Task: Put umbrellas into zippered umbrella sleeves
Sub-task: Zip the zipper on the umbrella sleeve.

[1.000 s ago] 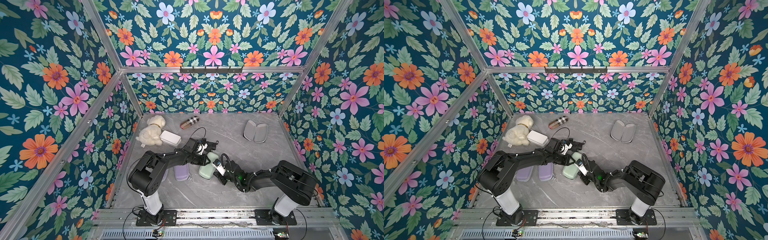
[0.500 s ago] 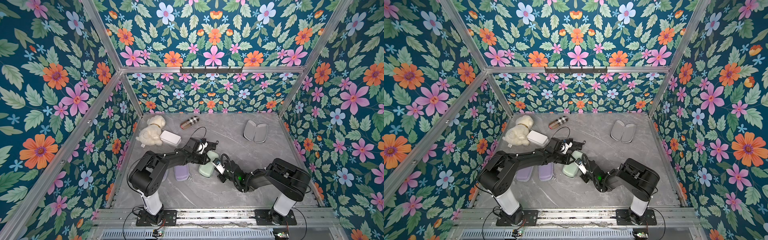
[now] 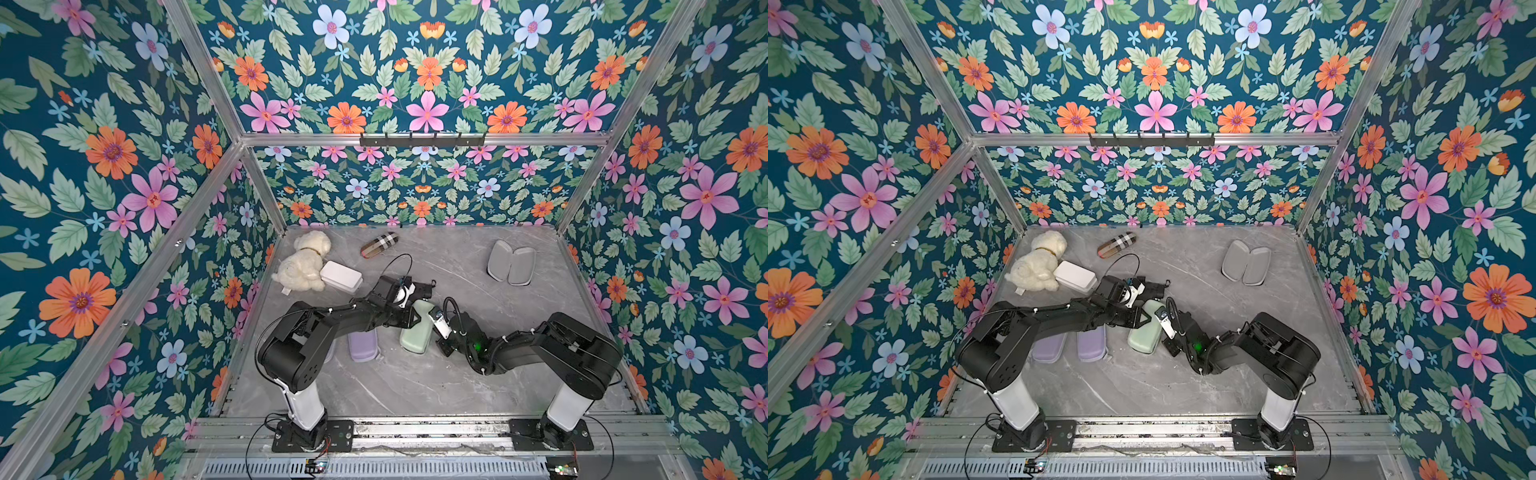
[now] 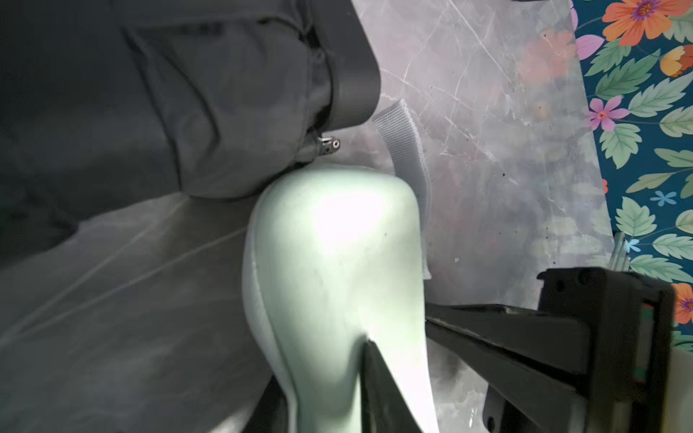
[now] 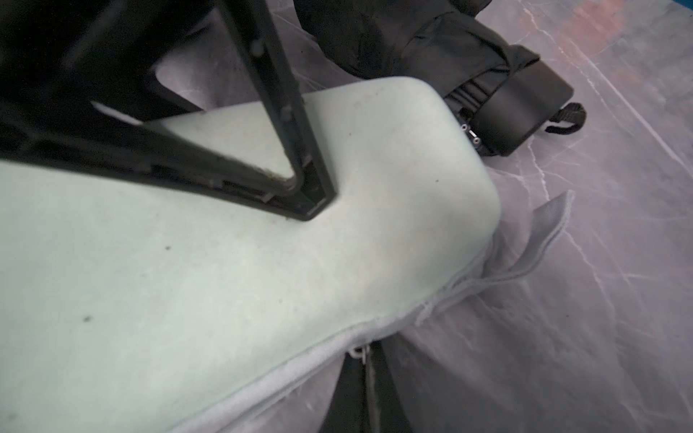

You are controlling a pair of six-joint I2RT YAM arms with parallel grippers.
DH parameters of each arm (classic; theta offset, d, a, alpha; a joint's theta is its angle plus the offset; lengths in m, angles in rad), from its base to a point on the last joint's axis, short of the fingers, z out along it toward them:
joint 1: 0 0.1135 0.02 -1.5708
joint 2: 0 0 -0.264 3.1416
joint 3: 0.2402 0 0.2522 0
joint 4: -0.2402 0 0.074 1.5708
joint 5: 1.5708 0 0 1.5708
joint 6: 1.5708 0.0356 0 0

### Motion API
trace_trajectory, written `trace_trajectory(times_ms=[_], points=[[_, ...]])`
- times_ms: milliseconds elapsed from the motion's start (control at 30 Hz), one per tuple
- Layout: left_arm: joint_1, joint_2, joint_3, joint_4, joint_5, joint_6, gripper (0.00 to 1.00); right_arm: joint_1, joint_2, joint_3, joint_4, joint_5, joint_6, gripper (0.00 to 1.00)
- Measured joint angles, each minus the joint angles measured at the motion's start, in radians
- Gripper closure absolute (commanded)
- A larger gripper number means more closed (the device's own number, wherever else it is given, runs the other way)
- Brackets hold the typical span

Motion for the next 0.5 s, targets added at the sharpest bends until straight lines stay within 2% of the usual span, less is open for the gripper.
trace_trajectory(times_ms=[167,333,500], points=[[0.009,-0.020,-0.024,0.014,0.004,-0.035,1.00,0.048,-0.082,0.000,-0.152,-0.016,-0.020,1.00],[0.011,-0.069,-0.101,0.083,-0.009,-0.148,1.00,0.163,-0.192,0.015,-0.404,-0.150,-0.032,1.00],[-0.001,-0.127,-0.171,0.124,-0.033,-0.244,1.00,0.192,-0.251,0.033,-0.520,-0.251,0.028,1.00]])
